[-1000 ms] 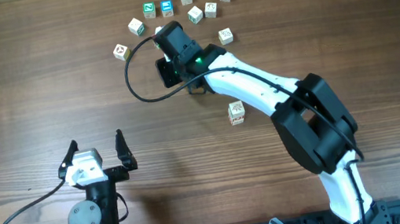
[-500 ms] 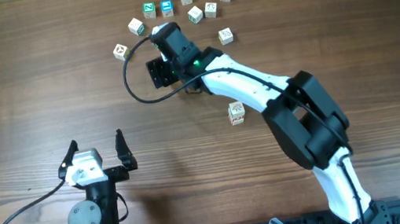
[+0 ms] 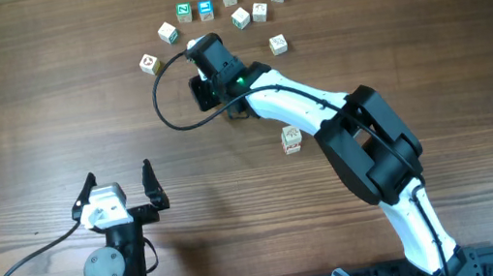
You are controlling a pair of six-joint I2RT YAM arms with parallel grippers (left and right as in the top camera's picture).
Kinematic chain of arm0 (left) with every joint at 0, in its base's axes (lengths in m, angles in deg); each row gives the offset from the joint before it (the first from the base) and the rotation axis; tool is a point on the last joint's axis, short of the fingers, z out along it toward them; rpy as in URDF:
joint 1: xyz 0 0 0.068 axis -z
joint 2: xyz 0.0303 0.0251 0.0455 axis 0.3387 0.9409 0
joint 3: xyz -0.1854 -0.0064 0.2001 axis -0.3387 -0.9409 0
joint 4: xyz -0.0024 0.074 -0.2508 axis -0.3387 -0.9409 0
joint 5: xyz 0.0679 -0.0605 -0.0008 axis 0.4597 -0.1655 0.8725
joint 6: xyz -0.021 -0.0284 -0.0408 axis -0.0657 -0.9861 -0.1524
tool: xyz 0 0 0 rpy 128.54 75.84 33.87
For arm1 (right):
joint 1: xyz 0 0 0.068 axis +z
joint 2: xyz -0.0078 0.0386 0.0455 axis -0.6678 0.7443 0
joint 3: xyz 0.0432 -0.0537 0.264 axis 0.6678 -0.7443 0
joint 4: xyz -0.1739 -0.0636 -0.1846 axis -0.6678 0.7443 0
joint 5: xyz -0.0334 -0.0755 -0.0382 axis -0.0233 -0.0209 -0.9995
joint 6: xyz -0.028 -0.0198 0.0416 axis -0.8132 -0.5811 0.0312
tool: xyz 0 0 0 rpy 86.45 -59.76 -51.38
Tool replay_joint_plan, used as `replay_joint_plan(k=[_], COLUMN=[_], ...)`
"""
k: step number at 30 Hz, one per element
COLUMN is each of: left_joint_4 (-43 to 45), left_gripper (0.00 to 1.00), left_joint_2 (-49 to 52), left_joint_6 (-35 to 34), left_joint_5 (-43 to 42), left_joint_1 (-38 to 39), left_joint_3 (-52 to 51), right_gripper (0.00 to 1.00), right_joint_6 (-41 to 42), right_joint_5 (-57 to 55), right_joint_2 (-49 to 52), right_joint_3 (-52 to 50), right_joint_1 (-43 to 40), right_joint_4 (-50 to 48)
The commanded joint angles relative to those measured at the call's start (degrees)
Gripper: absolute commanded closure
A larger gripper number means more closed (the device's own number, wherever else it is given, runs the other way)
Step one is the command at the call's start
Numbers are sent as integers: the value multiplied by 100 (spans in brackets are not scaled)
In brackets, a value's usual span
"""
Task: Form a tower
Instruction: 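Lower the right gripper and close it on the white B block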
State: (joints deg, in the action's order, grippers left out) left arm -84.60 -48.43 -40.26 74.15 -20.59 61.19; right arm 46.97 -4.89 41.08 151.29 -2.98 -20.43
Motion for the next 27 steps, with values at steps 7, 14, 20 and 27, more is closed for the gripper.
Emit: replay_joint_plan(k=[7,14,20,27], left_joint_4=[-2,-2,-2,-2], left_gripper=[0,0,0,0], left_joint_2=[-28,-28,-28,-28], left_joint_6=[107,107,107,107], left_joint_5=[72,74,72,74], left_joint_1=[-33,-33,-33,-33], left_joint_3=[-17,-17,-17,-17], right_gripper=[69,69,67,63], right_joint_6=[-2,-4,0,-2], right_joint_5=[11,1189,1283,1185], right_joint_2=[-468,-905,-898,-898], right_joint_3=[-46,-46,-46,-46], right_joint_1=[2,13,59,83], right_joint_4=[553,1799,2837,2806])
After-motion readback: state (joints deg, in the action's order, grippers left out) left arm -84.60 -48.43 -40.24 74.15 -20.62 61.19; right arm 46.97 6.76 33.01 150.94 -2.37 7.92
